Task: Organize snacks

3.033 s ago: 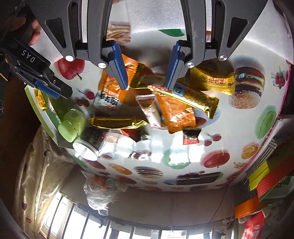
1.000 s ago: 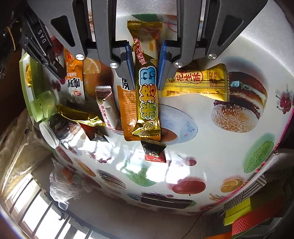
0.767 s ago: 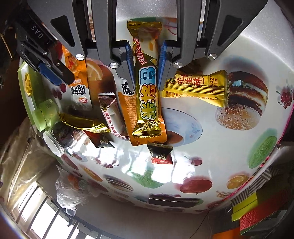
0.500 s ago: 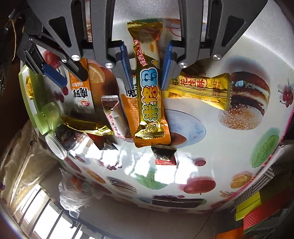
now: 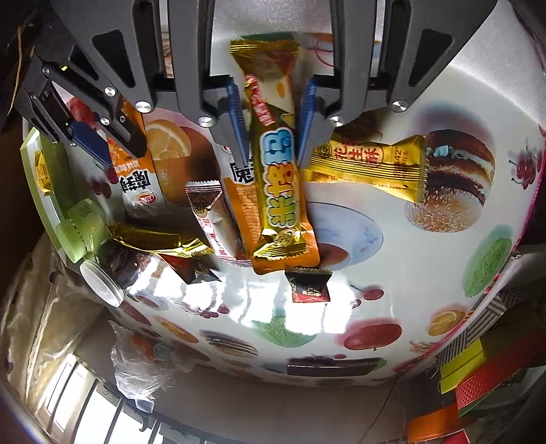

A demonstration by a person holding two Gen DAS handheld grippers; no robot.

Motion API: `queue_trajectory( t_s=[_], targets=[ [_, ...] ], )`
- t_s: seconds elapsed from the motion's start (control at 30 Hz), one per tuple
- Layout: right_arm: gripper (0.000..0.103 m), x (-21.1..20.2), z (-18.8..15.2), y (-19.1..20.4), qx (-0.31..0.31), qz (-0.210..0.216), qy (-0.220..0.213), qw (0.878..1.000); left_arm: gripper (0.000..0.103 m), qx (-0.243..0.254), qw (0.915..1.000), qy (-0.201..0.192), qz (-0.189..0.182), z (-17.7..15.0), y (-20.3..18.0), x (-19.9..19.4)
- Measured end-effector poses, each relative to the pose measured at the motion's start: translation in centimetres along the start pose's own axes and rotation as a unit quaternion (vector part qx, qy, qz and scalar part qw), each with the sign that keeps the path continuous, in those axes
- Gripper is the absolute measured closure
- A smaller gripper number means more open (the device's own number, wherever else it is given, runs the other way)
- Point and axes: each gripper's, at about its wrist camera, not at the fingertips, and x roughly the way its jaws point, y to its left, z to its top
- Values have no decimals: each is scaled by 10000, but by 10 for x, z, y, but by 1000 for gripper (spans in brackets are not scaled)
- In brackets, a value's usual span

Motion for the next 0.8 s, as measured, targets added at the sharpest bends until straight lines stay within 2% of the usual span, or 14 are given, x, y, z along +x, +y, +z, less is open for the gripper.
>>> queue_trajectory(
  t_s=[0.07,0.17,0.3,0.6,0.8],
  targets=[
    [76,-1,0,-4,77,20,-21,10000,79,-58,10000,-8,-52,0,3,0],
    [77,-2,0,-5,105,62,-27,9999,79,6,10000,-36,-12,-1,1,-1],
    [83,-6,-1,-5,154,245,-102,9995,79,-41,10000,-52,-72,-3,0,-4],
    [90,-21,-2,1,123,545,-352,9978,79,-25,9995,-249,-187,-5,-1,-20],
    [91,-27,-3,0,189,708,-429,9964,79,13,9990,-315,-308,-5,-4,-28]
  ],
)
